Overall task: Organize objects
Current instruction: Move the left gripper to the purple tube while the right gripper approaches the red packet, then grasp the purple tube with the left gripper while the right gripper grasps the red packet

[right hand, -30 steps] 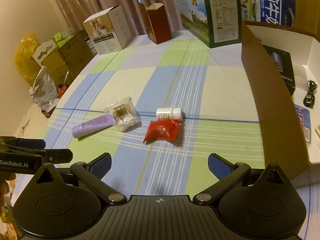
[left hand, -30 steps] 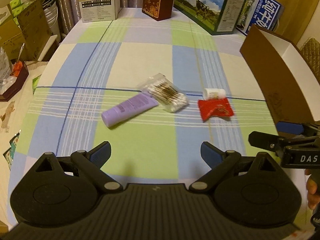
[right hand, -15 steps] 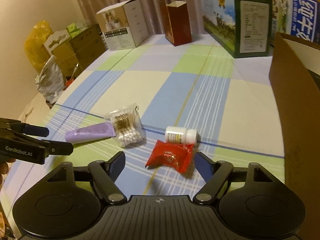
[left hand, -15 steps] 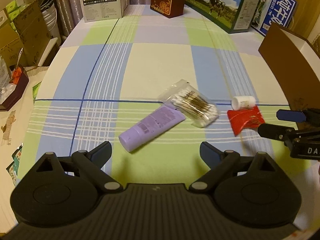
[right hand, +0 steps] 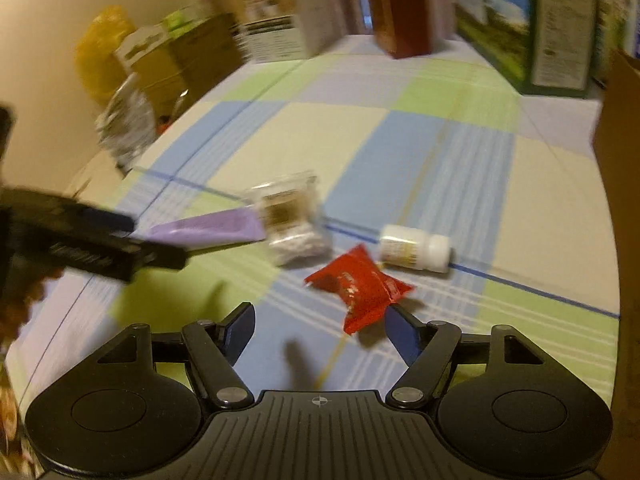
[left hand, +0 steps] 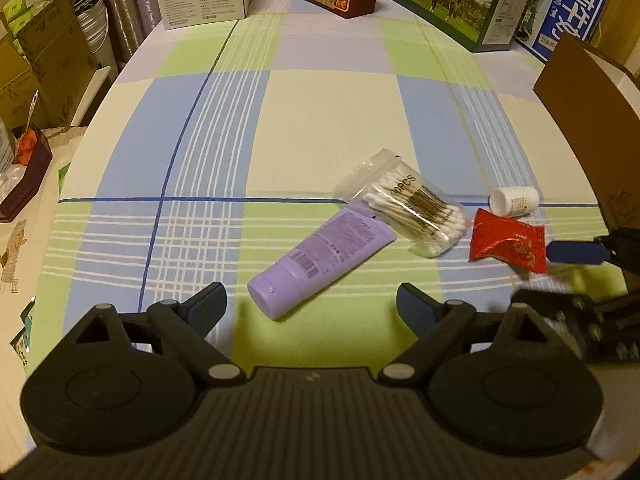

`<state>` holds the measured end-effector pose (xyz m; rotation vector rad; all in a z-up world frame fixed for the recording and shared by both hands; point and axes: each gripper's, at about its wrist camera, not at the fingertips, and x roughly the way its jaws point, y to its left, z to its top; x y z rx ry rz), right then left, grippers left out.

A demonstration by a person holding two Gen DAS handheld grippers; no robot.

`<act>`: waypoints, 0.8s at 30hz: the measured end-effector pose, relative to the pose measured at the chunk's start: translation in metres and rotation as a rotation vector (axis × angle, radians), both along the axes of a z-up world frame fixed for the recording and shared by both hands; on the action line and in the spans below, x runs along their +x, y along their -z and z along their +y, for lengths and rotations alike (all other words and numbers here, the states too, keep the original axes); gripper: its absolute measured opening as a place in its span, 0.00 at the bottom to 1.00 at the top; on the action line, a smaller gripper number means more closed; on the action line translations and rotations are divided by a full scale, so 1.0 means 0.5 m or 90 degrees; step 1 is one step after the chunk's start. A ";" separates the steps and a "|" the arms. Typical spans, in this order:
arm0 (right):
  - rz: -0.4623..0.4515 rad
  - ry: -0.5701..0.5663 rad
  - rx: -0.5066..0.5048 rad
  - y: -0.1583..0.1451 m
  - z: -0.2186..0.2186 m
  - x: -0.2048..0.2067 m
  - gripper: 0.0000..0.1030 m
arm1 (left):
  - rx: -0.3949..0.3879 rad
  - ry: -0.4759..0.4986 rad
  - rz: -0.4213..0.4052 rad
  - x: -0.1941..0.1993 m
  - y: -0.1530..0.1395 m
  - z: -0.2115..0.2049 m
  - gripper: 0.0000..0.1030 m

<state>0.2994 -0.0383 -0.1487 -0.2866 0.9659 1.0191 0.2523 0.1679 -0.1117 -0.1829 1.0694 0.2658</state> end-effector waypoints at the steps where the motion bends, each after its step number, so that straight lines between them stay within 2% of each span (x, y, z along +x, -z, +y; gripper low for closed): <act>1: -0.015 0.002 -0.006 -0.004 0.000 0.001 0.63 | -0.001 -0.001 0.000 0.002 0.001 0.003 0.87; 6: -0.051 0.004 -0.017 -0.004 0.009 0.023 0.57 | -0.005 0.003 -0.004 0.007 0.002 0.011 0.87; 9: -0.046 -0.011 -0.016 0.014 0.026 0.033 0.51 | -0.002 0.013 -0.002 0.013 0.006 0.011 0.87; 13: -0.050 -0.009 -0.028 0.036 0.044 0.035 0.48 | 0.009 0.029 0.001 0.023 0.014 0.013 0.87; 16: -0.042 -0.002 -0.032 0.045 0.050 0.035 0.39 | 0.015 0.048 0.007 0.034 0.023 0.017 0.84; 18: -0.039 0.001 -0.040 0.049 0.051 0.035 0.31 | 0.018 0.058 0.015 0.041 0.031 0.019 0.78; 24: -0.027 0.024 -0.038 0.049 0.033 0.034 0.28 | 0.025 0.084 0.025 0.053 0.049 0.017 0.60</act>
